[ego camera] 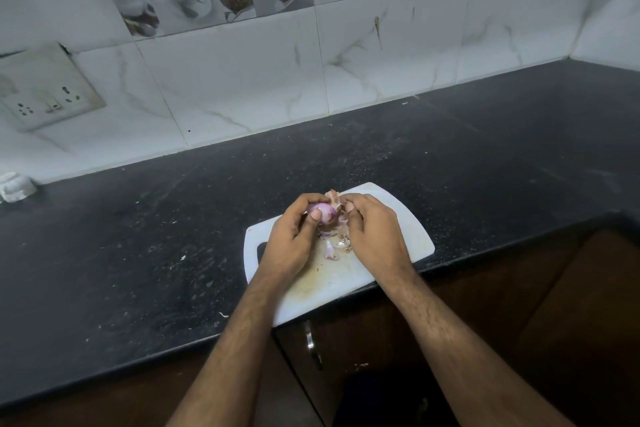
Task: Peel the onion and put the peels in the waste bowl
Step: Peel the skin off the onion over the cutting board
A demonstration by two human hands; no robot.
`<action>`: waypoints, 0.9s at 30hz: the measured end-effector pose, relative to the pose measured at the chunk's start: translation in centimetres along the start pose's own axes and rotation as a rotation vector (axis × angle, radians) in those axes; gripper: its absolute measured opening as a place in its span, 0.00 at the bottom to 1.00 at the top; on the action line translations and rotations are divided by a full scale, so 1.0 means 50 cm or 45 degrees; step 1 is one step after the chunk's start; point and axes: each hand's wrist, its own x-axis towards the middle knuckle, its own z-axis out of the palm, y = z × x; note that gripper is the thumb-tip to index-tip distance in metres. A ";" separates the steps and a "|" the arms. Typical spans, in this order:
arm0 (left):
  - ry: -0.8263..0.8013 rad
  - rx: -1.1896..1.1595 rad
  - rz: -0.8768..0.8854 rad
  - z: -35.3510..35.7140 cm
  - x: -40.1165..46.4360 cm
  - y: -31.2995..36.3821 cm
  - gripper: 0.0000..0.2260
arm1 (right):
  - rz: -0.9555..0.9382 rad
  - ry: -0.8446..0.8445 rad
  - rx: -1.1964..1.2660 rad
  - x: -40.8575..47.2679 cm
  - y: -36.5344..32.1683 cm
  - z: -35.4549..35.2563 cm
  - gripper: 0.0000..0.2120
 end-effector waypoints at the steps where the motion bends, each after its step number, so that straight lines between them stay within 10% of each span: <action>1: 0.002 0.005 -0.001 -0.001 0.001 -0.002 0.11 | -0.025 0.006 0.013 -0.001 -0.002 -0.001 0.10; 27: 0.017 -0.056 -0.016 -0.003 0.006 -0.012 0.14 | 0.026 0.025 0.236 -0.013 -0.002 -0.015 0.08</action>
